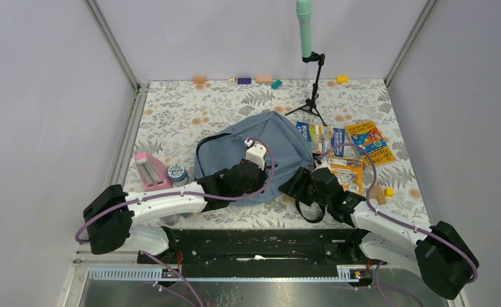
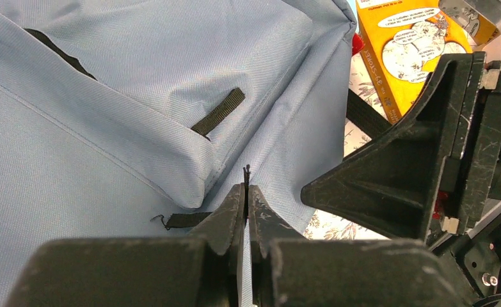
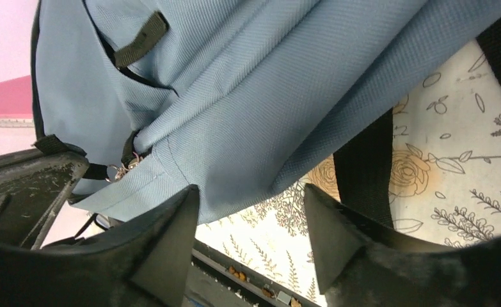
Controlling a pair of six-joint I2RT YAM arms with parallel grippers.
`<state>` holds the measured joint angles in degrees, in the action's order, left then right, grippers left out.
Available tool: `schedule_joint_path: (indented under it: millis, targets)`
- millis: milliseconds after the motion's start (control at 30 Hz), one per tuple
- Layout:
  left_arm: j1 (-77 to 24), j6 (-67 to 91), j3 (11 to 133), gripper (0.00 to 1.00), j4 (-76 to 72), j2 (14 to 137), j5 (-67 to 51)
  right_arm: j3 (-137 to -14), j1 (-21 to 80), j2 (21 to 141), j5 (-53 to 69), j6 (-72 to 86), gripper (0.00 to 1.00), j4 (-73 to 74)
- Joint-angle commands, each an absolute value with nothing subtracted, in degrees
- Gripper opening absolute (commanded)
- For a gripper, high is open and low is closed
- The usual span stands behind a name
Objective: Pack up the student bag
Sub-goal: Unzip the student bag at the center of the board.
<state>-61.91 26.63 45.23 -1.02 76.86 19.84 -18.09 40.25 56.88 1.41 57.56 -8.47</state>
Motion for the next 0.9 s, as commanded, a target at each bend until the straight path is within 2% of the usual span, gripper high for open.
schedule_joint_path:
  millis: [0,100,133,200,233,600,867]
  targets:
    - [-61.61,26.89,46.51,0.00,-5.63,73.87,21.04,-18.14,40.79,56.71,-2.63,59.28,0.63,-14.74]
    - [-61.44,27.14,46.43,0.00,-5.28,73.29,21.09,-18.61,40.86,57.49,-3.95,58.84,0.43,-15.93]
    - [-61.36,27.23,46.22,0.00,-5.32,72.95,21.14,-19.05,40.83,57.68,-4.42,58.73,0.32,-15.99]
    - [-61.35,27.25,45.72,0.00,-5.67,72.23,21.54,-19.66,40.83,57.82,-4.99,58.62,0.03,-16.16]
    - [-61.27,27.25,45.30,0.00,-5.84,71.84,21.91,-20.01,40.82,57.76,-5.14,58.44,0.00,-16.17]
    - [-60.31,27.97,40.57,0.00,-7.01,66.58,24.97,-26.63,39.78,52.38,-12.42,51.14,0.00,-7.24]
    - [-58.89,30.46,36.19,0.00,-6.81,62.70,25.48,-30.59,33.17,53.84,-7.45,47.60,0.00,-4.26]
